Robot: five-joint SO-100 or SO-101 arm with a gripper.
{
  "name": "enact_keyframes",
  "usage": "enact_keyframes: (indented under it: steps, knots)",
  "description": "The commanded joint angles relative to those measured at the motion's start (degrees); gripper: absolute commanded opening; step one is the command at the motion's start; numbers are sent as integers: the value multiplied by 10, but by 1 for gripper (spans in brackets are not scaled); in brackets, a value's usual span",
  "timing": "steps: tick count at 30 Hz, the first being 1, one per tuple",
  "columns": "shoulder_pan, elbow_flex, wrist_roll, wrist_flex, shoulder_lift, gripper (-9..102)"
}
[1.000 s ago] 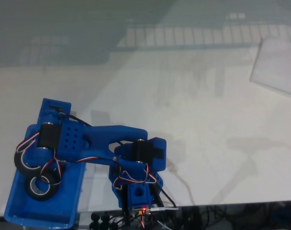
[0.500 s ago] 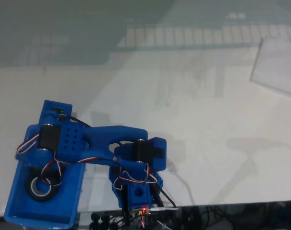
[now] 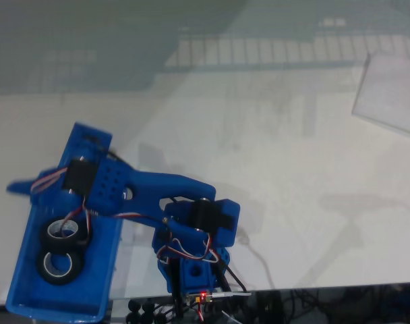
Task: Grasp all tape and put them in the bin.
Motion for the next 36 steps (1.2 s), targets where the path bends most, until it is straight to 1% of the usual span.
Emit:
enact_keyframes:
  steps: [1,5,10,13,15,17,20,23,25,26,32,36]
  knots:
    - [103,-4,-24,-30,21,50]
    - [256,4,-58,-93,37,50]
    - [436,93,-91,-255,135,49]
    - [518,169,-108,-348,214,47]
    - [559,218,-113,-389,263,45]
    - [590,262,-113,-410,307,42]
    - [628,331,-113,-437,362,30]
    - [669,408,-101,-484,413,15]
    - [693,449,-100,-504,440,3]
    - [703,467,-103,-509,450,0]
    - [758,581,-117,-569,495,0]
    - [770,666,-133,-586,547,0]
